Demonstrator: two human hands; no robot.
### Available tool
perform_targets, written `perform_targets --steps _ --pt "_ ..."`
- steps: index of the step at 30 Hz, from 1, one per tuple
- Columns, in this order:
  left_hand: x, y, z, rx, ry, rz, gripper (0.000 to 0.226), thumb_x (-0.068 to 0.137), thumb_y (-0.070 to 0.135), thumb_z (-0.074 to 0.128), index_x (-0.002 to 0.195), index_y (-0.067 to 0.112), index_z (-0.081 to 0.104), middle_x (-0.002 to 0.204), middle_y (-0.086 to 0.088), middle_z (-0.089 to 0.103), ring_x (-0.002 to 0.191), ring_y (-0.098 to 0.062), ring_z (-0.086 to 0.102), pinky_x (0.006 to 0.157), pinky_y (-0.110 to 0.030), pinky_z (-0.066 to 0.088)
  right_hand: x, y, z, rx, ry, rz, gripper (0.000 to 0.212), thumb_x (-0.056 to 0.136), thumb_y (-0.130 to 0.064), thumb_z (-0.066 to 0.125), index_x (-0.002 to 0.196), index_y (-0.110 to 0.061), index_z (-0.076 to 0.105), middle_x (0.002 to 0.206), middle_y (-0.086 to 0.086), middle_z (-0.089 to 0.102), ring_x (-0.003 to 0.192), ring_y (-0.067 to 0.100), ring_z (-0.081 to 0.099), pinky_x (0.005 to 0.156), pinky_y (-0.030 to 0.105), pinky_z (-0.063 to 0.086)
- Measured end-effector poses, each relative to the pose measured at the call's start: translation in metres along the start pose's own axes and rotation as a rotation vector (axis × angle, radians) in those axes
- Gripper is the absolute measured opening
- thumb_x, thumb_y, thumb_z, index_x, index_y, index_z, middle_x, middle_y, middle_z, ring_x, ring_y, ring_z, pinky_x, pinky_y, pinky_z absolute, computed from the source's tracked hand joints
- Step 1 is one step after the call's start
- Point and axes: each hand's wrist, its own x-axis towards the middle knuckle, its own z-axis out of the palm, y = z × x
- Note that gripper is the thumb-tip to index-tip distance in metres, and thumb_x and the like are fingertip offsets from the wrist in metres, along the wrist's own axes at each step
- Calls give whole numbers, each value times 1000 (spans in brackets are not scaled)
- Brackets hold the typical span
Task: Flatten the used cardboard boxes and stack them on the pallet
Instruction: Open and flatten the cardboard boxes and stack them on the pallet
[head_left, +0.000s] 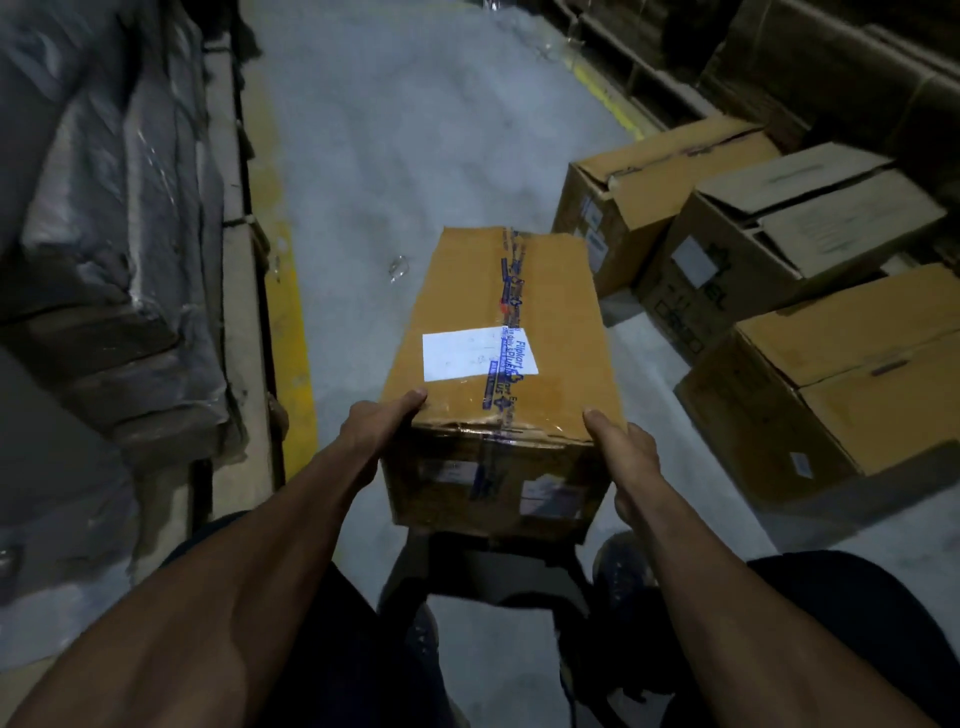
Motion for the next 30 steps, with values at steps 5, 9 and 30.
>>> perform_targets --steps 5,9,30 --pt "-33 40 -30 82 43 154 102 48 83 62 114 6 65 114 -16 66 101 -37 64 85 -44 54 -34 -25 -12 80 17 -160 53 87 -69 58 102 -20 67 112 5 68 104 27 63 96 46 52" --pt "-67 68 -43 208 164 275 98 59 91 42 109 10 68 105 -14 69 95 -37 65 89 -46 54 -41 -30 -21 98 51 -307 90 52 -97 62 121 -40 63 125 0 64 117 27 60 103 55 47" --pt "-75 53 -64 785 -147 866 138 50 94 62 144 54 -30 165 7 -10 147 -24 29 114 -48 39 -37 -121 -9 -102 273 -548 75 81 -63 70 137 -19 44 134 6 57 122 30 56 101 57 46"
